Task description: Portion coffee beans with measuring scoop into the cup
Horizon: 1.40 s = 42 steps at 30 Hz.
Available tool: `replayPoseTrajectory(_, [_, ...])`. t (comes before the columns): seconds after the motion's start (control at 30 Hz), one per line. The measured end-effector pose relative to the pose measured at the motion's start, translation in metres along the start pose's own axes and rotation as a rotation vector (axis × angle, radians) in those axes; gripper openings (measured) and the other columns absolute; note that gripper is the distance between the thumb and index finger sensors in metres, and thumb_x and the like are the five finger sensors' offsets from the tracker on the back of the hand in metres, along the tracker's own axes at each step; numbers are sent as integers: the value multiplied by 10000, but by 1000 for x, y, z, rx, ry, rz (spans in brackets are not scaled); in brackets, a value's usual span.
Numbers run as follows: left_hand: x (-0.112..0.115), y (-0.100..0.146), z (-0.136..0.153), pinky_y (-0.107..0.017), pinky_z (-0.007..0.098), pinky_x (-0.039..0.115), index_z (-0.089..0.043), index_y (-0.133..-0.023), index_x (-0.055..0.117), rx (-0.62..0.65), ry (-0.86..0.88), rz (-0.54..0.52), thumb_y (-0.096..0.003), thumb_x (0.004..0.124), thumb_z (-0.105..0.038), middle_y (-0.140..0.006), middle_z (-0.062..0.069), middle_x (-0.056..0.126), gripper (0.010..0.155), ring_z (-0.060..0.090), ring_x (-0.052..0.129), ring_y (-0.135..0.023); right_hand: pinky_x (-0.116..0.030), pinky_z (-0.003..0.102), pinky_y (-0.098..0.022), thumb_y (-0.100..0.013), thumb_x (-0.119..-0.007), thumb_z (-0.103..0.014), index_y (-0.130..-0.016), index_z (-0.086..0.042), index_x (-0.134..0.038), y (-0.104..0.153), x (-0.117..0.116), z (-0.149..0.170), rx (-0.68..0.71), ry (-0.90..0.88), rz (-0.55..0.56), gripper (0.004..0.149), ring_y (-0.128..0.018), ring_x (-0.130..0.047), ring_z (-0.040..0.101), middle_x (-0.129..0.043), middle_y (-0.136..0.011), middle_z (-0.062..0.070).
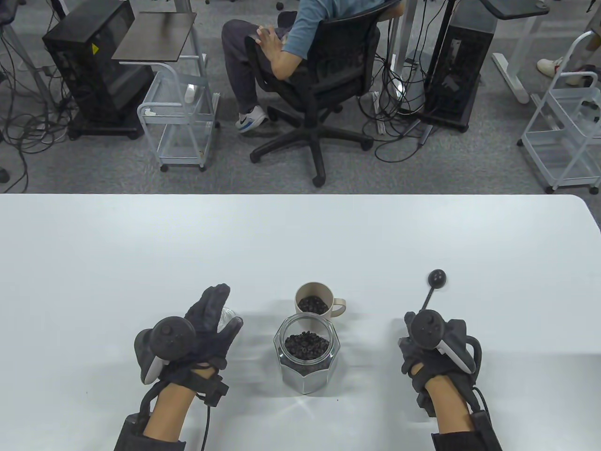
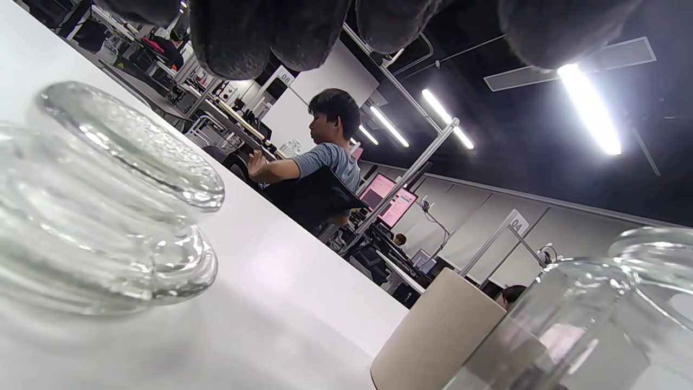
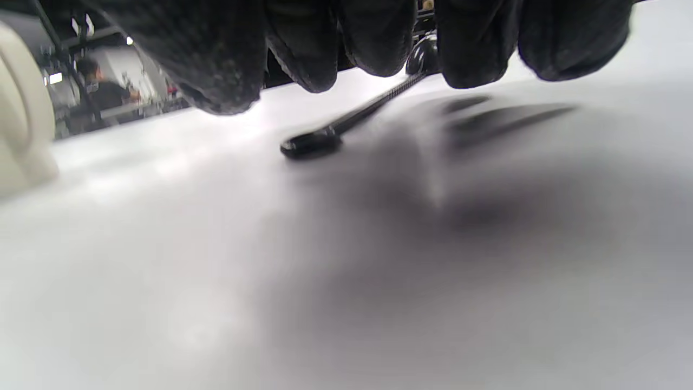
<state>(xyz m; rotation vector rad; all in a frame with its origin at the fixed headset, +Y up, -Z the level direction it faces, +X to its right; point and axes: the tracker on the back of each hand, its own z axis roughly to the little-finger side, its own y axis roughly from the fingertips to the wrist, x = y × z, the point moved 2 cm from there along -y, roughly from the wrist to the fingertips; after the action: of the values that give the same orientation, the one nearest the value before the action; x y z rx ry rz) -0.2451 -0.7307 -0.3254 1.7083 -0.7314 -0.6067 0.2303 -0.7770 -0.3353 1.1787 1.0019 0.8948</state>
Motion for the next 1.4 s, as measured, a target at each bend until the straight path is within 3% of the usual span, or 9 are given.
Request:
replayPoseTrajectory(0.33, [-11,2,7,-710,717,433,-250,-1137,420,-69,-80,-72,-481,636,-674,-1195,173,430,811,523,548,-1069,-429,818,-579,-514,-758,-385,-1076,-148,-499,12,31,19,-85,-253,181,663,-959,-365,714,-309,-1091,269])
replayPoseTrajectory(0.53, [-9,-1,18,-713,714,431,-257,-1138,409,-129,-176,-61,-479,651,-671,-1199,168,399,815,519,529,-1076,-393,833,-576,-518,-751,-393,-1079,-147,-475,16,42,25,-116,-317,265,672,-963,-320,713,-270,-1091,267])
replayPoseTrajectory(1.4, [32,-13,41,-675,683,523,-240,-1118,422,-255,-474,191,-457,726,-630,-1161,172,497,826,488,657,-982,-393,834,-572,-521,-746,-395,-1078,-139,-478,17,43,24,-98,-426,237,669,-959,-324,719,-282,-1088,278])
